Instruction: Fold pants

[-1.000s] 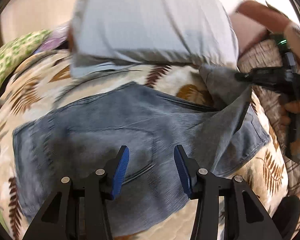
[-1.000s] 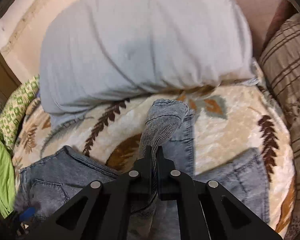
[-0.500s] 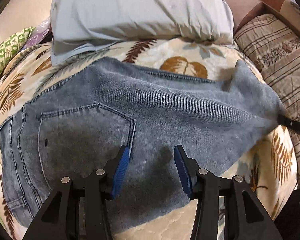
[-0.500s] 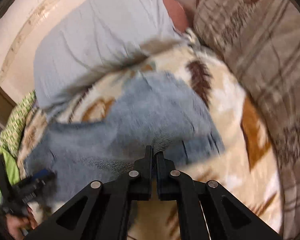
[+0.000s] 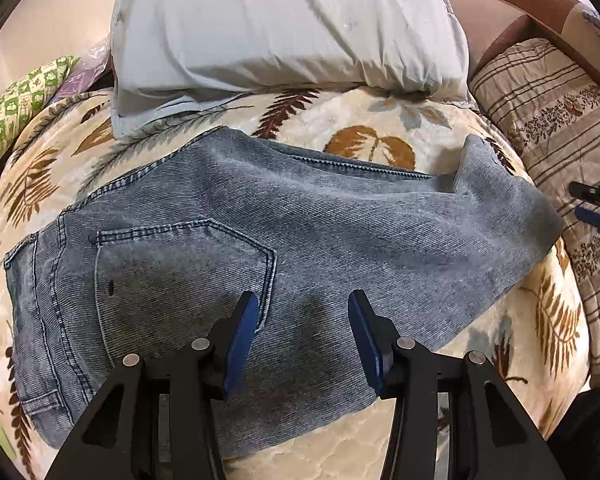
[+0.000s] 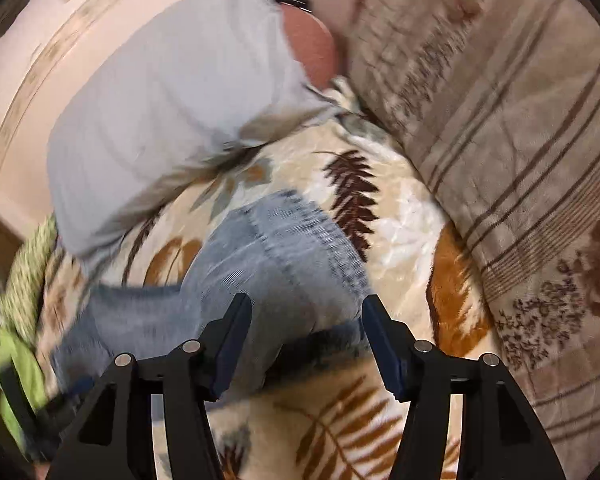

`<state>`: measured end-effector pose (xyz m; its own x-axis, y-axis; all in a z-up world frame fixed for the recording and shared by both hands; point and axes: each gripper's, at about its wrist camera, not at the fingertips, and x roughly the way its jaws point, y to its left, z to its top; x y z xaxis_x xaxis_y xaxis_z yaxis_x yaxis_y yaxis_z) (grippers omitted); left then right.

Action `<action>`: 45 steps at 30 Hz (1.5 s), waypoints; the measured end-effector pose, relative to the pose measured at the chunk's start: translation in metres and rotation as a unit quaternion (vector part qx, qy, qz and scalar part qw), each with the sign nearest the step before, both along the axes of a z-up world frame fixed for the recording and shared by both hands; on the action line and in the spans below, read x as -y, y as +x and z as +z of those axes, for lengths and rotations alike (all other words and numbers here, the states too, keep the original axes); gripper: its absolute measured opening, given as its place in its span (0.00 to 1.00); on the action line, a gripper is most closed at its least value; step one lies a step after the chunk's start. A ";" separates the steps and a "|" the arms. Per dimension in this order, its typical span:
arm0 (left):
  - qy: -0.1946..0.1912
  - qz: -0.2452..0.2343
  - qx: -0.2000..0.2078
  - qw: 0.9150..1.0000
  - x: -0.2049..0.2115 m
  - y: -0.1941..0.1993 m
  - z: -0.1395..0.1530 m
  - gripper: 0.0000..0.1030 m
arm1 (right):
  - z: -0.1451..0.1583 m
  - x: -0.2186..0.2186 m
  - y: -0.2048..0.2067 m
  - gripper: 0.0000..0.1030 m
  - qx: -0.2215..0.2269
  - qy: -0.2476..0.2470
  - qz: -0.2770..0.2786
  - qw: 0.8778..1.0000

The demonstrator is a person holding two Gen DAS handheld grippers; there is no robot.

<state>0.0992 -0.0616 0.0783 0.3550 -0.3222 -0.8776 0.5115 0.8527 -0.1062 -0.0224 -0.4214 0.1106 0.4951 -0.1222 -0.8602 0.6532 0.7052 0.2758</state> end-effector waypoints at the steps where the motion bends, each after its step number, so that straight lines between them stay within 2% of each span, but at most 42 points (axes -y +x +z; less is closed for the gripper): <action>1: 0.000 0.000 -0.001 1.000 0.000 0.000 -0.001 0.44 | -0.008 0.006 0.001 0.57 0.000 0.020 -0.013 1.000; 7: 0.005 0.002 -0.005 1.000 0.006 0.005 -0.011 0.44 | -0.062 0.018 -0.003 0.57 0.011 0.134 -0.081 0.988; 12: 0.008 -0.002 -0.004 1.000 0.013 0.007 -0.016 0.44 | -0.078 0.016 -0.004 0.55 0.051 0.169 -0.117 0.977; 13: 0.009 -0.004 -0.005 1.000 0.014 0.007 -0.017 0.44 | -0.079 0.016 -0.004 0.47 0.063 0.178 -0.125 0.974; 14: 0.011 -0.004 -0.005 1.000 0.015 0.007 -0.018 0.44 | -0.080 0.018 -0.004 0.35 0.069 0.180 -0.130 0.973; 15: 0.014 -0.005 -0.005 1.000 0.016 0.007 -0.019 0.44 | -0.079 0.017 -0.003 0.27 0.071 0.175 -0.132 0.973; 16: 0.015 -0.005 -0.005 1.000 0.016 0.007 -0.020 0.44 | -0.076 0.017 -0.004 0.14 0.070 0.158 -0.135 0.976; 19: 0.017 -0.005 -0.007 1.000 0.017 0.008 -0.022 0.44 | -0.049 0.008 -0.010 0.11 0.066 0.058 -0.122 0.989; 21: 0.018 -0.004 -0.009 1.000 0.017 0.009 -0.023 0.44 | -0.033 0.000 -0.016 0.10 0.063 -0.001 -0.107 0.992; 23: 0.018 -0.002 -0.011 1.000 0.017 0.010 -0.024 0.44 | -0.028 -0.008 -0.025 0.10 0.052 -0.033 -0.101 0.993; 25: 0.019 0.002 -0.014 1.000 0.017 0.010 -0.026 0.44 | -0.039 -0.012 -0.032 0.12 0.023 -0.030 -0.096 0.995; 28: 0.017 0.004 -0.017 1.000 0.015 0.009 -0.026 0.44 | -0.066 -0.012 -0.038 0.30 -0.046 -0.003 -0.094 0.994; 29: 0.017 0.005 -0.016 1.000 0.013 0.009 -0.024 0.44 | -0.068 -0.011 -0.041 0.36 -0.051 0.004 -0.099 0.994; 30: 0.017 0.005 -0.014 1.000 0.011 0.008 -0.022 0.44 | -0.067 -0.010 -0.046 0.38 -0.049 0.004 -0.105 0.993; 33: 0.014 0.012 -0.009 1.000 0.001 0.009 -0.016 0.44 | -0.046 -0.008 -0.046 0.39 -0.038 -0.031 -0.104 0.993; 36: 0.013 0.022 -0.005 1.000 -0.008 0.011 -0.011 0.45 | -0.022 -0.004 -0.029 0.39 -0.022 -0.067 -0.067 0.995; 38: 0.011 0.030 -0.005 0.999 -0.013 0.013 -0.010 0.45 | -0.018 0.002 -0.007 0.44 -0.020 -0.067 -0.033 0.997; 41: 0.010 0.035 -0.013 0.999 -0.018 0.017 -0.013 0.45 | -0.028 0.016 0.028 0.44 -0.032 -0.043 -0.001 0.999; 45: 0.018 0.034 -0.016 0.999 -0.018 0.022 -0.023 0.45 | -0.048 0.026 0.056 0.44 -0.055 -0.032 0.003 0.998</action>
<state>0.1208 -0.0434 0.0554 0.3463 -0.2663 -0.8995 0.4497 0.8887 -0.0899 0.0333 -0.4475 0.0626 0.3987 -0.1756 -0.9001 0.6729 0.7228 0.1570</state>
